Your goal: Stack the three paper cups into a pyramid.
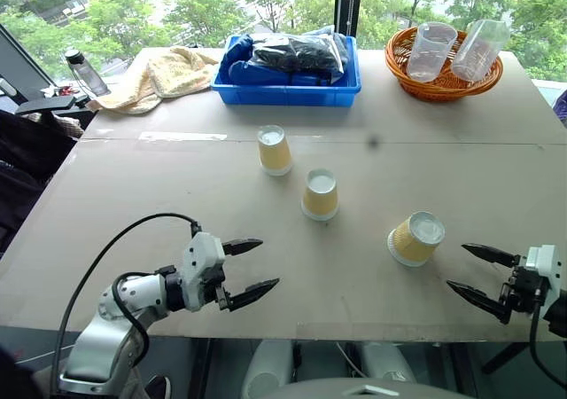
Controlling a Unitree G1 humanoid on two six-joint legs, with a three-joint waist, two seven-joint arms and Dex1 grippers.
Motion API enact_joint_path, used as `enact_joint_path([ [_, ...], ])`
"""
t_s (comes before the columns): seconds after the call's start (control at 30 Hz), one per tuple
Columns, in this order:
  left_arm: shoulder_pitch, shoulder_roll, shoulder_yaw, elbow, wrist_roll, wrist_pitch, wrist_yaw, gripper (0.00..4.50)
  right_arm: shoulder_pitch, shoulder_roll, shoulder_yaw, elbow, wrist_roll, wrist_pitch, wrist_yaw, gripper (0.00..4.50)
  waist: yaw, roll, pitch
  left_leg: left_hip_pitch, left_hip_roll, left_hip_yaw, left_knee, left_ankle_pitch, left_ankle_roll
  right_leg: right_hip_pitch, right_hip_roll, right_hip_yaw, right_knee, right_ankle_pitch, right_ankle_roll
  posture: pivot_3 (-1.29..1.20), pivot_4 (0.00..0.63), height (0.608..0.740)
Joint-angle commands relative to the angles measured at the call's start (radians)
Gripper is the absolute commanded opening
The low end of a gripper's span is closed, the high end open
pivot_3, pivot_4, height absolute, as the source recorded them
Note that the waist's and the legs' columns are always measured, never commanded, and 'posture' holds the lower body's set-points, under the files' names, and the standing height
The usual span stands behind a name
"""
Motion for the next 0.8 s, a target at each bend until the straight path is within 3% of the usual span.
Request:
enact_joint_path([
  [0.03,-0.079,0.051,0.029,-0.06,-0.088,0.041,-0.063,4.37,-0.004,0.017,-0.011,-0.1,0.023,0.0,-0.044,4.5,0.001,0.0,0.0,0.0,0.0,0.0,0.0,0.0,0.0,0.0,0.0,0.0,0.0,0.0,0.0,0.0,0.15,0.74],
  [0.33,-0.263,0.2,0.037,-0.128,-0.271,0.2,-0.217,4.37,-0.034,0.077,0.046,-0.28,0.028,0.082,-0.187,4.5,-0.002,0.0,0.001,-0.001,0.0,0.0,0.0,0.0,0.0,-0.002,0.0,0.0,0.001,0.0,0.0,0.0,0.15,0.74],
  [0.53,-0.341,0.199,0.024,-0.113,-0.263,0.214,-0.237,4.37,-0.067,0.088,0.083,-0.336,0.017,0.124,-0.259,4.5,-0.002,0.0,0.001,-0.001,0.0,0.0,0.0,0.0,-0.001,-0.002,0.001,0.0,0.001,0.0,0.0,0.0,0.15,0.74],
  [0.8,-0.338,0.17,0.028,-0.104,-0.25,0.207,-0.234,4.37,-0.091,0.094,0.112,-0.335,0.012,0.139,-0.282,4.5,-0.003,-0.001,0.001,-0.001,0.0,0.0,0.0,0.0,-0.001,-0.002,0.001,0.0,0.001,0.0,0.0,0.0,0.15,0.74],
])
